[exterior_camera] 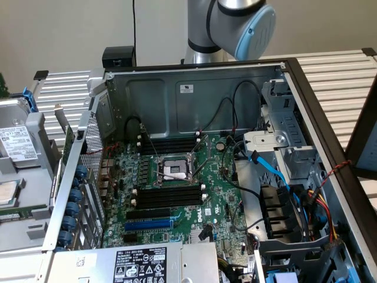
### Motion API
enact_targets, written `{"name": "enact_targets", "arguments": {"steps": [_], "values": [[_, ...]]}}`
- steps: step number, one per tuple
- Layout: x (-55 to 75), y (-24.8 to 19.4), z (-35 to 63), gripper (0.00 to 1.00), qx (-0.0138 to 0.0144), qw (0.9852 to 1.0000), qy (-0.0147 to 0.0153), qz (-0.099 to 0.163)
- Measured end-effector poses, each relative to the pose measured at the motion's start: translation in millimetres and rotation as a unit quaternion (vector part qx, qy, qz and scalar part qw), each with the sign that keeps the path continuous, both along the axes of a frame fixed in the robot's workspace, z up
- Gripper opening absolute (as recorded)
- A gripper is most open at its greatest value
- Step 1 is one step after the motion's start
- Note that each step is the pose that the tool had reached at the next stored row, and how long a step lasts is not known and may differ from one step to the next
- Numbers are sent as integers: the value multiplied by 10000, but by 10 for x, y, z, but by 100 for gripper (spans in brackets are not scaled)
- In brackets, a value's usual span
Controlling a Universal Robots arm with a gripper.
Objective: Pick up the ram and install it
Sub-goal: 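Pick up the ram and move it above insertion slot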
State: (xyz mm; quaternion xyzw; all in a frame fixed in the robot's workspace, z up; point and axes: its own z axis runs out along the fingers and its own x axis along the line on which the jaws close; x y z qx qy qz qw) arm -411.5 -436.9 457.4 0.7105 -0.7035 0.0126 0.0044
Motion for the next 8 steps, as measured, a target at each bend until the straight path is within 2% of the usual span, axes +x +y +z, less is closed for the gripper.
{"name": "enact_targets", "arguments": {"steps": [8], "values": [[323,13,34,12,0,10000,-1,0]]}}
